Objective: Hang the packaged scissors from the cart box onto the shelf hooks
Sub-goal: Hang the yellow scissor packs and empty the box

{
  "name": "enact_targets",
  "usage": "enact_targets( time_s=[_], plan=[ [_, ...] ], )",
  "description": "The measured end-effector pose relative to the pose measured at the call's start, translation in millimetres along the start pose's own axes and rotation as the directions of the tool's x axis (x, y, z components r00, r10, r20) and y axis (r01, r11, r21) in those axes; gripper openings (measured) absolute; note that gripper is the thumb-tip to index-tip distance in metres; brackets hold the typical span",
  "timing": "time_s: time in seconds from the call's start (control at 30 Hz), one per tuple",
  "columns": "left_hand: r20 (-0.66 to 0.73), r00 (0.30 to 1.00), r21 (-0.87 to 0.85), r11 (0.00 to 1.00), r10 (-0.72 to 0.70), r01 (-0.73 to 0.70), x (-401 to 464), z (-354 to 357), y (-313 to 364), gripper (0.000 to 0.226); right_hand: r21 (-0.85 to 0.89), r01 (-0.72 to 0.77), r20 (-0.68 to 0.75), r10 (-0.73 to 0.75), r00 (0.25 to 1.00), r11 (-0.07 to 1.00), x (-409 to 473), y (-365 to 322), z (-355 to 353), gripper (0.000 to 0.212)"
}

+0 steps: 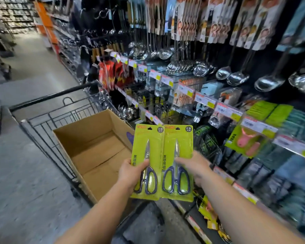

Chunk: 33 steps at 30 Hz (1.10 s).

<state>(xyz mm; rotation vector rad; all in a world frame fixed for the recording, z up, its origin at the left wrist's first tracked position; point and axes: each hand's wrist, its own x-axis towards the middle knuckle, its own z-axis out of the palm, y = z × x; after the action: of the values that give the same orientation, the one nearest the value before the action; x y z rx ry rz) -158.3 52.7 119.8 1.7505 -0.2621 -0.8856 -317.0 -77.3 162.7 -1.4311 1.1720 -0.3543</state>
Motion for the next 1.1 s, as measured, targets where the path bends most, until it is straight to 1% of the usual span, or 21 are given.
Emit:
enact_targets(
  time_s=[0.07, 0.1, 0.13, 0.23, 0.4, 0.43, 0.53, 0.57, 0.63, 0.7, 0.73, 0.77, 0.83, 0.87, 0.9, 0.97, 1.03, 1.1],
  plan=[
    [0.044, 0.999, 0.022, 1.0, -0.006, 0.005, -9, -8, -9, 0.041, 0.048, -0.04, -0.021, 0.041, 0.999, 0.998, -18, 16, 9, 0.039],
    [0.062, 0.998, 0.025, 1.0, -0.012, 0.011, -13, -12, -15, 0.039, 0.044, -0.054, -0.043, 0.056, 0.998, 0.998, -29, 24, 13, 0.034],
    [0.086, 0.996, 0.029, 0.999, -0.018, 0.016, -18, -14, -21, 0.036, 0.042, -0.074, -0.071, 0.077, 0.994, 0.996, -38, 31, 16, 0.039],
    [0.159, 0.987, 0.062, 0.998, -0.03, 0.02, -33, -16, -34, 0.029, 0.061, -0.114, -0.139, 0.122, 0.983, 0.992, -63, 49, 18, 0.047],
    [0.274, 0.961, 0.09, 0.996, -0.028, 0.004, -51, 4, -42, 0.041, 0.139, -0.127, -0.24, 0.158, 0.958, 0.982, -102, 66, -2, 0.059],
    [0.296, 0.955, 0.099, 0.995, -0.028, -0.001, -54, 10, -43, 0.041, 0.16, -0.125, -0.253, 0.163, 0.954, 0.979, -109, 69, -7, 0.055],
    [0.352, 0.936, 0.139, 0.99, -0.016, -0.035, -67, 30, -49, 0.042, 0.22, -0.118, -0.31, 0.184, 0.933, 0.968, -135, 78, -24, 0.025],
    [0.365, 0.931, 0.156, 0.987, -0.014, -0.046, -72, 38, -50, 0.041, 0.224, -0.115, -0.326, 0.186, 0.927, 0.968, -144, 82, -31, 0.019],
    [0.409, 0.913, 0.195, 0.978, -0.009, -0.078, -88, 56, -52, 0.038, 0.243, -0.081, -0.374, 0.17, 0.911, 0.967, -162, 93, -48, 0.023],
    [0.455, 0.89, 0.227, 0.966, 0.01, -0.127, -112, 77, -53, 0.032, 0.283, -0.058, -0.427, 0.18, 0.886, 0.957, -181, 110, -67, 0.018],
    [0.477, 0.878, 0.24, 0.958, 0.024, -0.157, -124, 88, -54, 0.026, 0.296, -0.058, -0.448, 0.192, 0.873, 0.953, -190, 120, -78, 0.023],
    [0.497, 0.867, 0.25, 0.95, 0.039, -0.186, -137, 99, -57, 0.019, 0.307, -0.079, -0.466, 0.222, 0.857, 0.949, -200, 130, -89, 0.039],
    [0.544, 0.838, 0.268, 0.937, 0.045, -0.224, -165, 122, -63, 0.016, 0.324, -0.095, -0.508, 0.258, 0.822, 0.941, -221, 152, -111, 0.062],
    [0.567, 0.823, 0.271, 0.935, 0.036, -0.228, -178, 134, -68, 0.019, 0.333, -0.09, -0.526, 0.264, 0.809, 0.939, -233, 162, -121, 0.064],
    [0.587, 0.809, 0.279, 0.934, 0.018, -0.223, -191, 147, -73, 0.027, 0.345, -0.093, -0.535, 0.277, 0.798, 0.934, -247, 171, -131, 0.073],
    [0.614, 0.789, 0.317, 0.921, -0.018, -0.226, -216, 173, -86, 0.055, 0.376, -0.082, -0.558, 0.296, 0.775, 0.923, -275, 192, -156, 0.083],
    [0.636, 0.77, 0.351, 0.904, -0.038, -0.245, -244, 200, -99, 0.078, 0.403, -0.07, -0.573, 0.311, 0.759, 0.913, -303, 214, -184, 0.084],
    [0.672, 0.74, 0.363, 0.89, -0.043, -0.277, -272, 227, -115, 0.096, 0.393, -0.045, -0.62, 0.301, 0.725, 0.918, -332, 233, -210, 0.082]
  ],
)
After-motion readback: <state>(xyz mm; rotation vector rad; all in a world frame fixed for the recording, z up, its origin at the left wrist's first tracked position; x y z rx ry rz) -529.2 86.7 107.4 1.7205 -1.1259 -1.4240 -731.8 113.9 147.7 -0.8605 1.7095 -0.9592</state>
